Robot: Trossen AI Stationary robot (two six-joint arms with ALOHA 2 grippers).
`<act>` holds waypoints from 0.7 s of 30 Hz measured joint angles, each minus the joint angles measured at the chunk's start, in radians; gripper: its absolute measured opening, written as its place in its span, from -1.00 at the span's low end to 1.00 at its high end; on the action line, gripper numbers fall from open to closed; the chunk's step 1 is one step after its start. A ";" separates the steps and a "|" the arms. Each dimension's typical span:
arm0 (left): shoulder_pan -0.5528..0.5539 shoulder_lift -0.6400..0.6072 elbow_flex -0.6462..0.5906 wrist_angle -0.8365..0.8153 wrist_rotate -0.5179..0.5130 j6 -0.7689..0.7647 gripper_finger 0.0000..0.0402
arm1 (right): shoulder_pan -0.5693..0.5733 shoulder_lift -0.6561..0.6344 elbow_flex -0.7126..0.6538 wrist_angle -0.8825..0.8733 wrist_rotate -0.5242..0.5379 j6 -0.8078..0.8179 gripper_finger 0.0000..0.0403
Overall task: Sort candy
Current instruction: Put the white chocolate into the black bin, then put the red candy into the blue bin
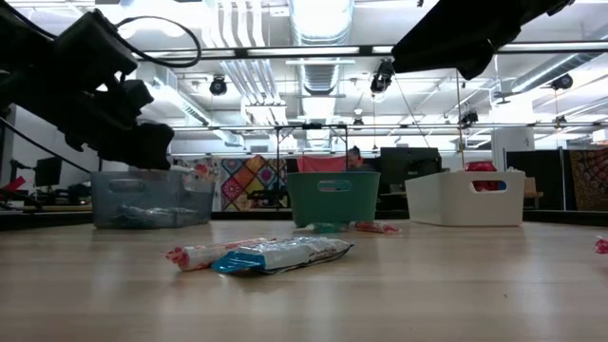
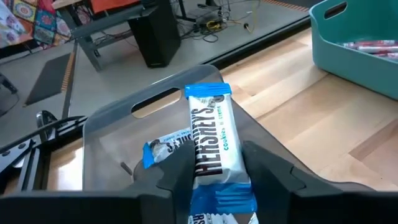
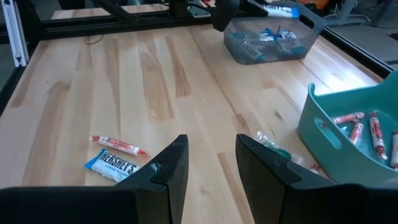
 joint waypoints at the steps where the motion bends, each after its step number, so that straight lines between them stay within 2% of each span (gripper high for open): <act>1: 0.000 -0.001 0.000 0.000 0.000 -0.003 -0.41 | 0.000 0.001 0.000 0.004 0.000 0.000 -0.38; 8: 0.000 0.000 0.007 -0.003 0.013 -0.010 -0.20 | 0.000 -0.002 0.000 0.025 0.000 0.000 -0.38; 11: 0.000 -0.001 0.025 -0.021 0.050 -0.009 -0.12 | 0.000 -0.002 0.001 0.045 -0.001 0.001 -0.38; 21: 0.000 0.000 0.186 -0.301 0.190 -0.008 -0.06 | -0.017 -0.003 0.001 0.042 -0.002 0.079 -0.38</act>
